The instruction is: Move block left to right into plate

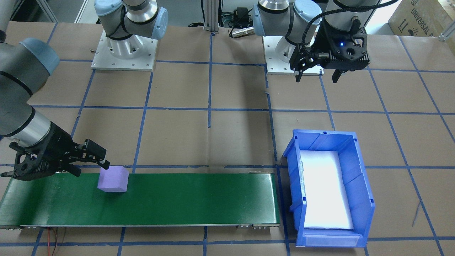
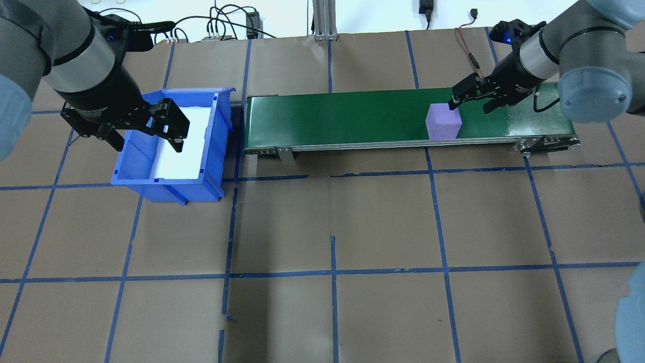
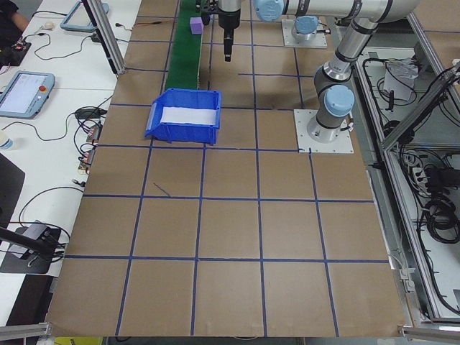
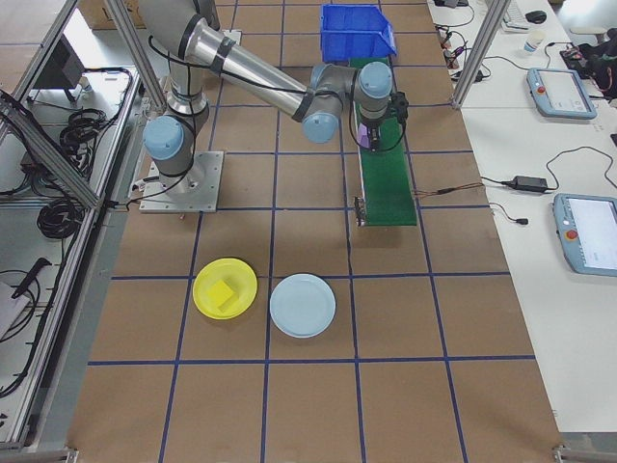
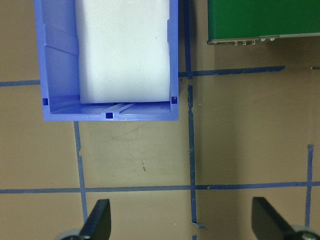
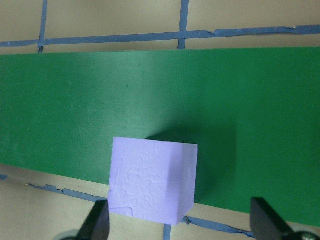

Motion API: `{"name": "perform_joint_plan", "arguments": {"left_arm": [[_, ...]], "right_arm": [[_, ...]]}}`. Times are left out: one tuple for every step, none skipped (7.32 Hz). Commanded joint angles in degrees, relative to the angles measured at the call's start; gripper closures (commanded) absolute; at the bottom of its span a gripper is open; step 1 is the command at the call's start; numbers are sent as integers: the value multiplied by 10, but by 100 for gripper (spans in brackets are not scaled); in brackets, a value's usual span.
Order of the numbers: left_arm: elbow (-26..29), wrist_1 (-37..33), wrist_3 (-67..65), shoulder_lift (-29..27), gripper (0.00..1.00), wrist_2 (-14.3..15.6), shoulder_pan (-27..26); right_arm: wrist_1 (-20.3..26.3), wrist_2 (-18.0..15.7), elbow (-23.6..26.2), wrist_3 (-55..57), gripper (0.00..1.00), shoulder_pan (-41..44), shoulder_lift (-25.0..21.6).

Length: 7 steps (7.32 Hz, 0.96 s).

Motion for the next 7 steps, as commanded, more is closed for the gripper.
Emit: {"name": "perform_joint_plan", "arguments": {"left_arm": [[0,0,1,1,0,1,0],[0,0,0,1,0,1,0],[0,0,0,1,0,0,0],[0,0,-2,1,0,0,0],[0,0,-3,2,0,-1,0],[0,-1,-3,2,0,-1,-1],[-1,-1,-3,1,0,-2,-3]], "right_arm": [[-5,14,18,-1,0,-2,0],[-12,14,21,-1,0,-2,0],[-23,14,23,-3,0,-3,4],[-36,13,25,-4,0,-3,19],[-55,3,27,-6,0,-3,23],[-81,-12,30,-7,0,-4,24],[-88,-16,32,-8,0,-4,24]]}}
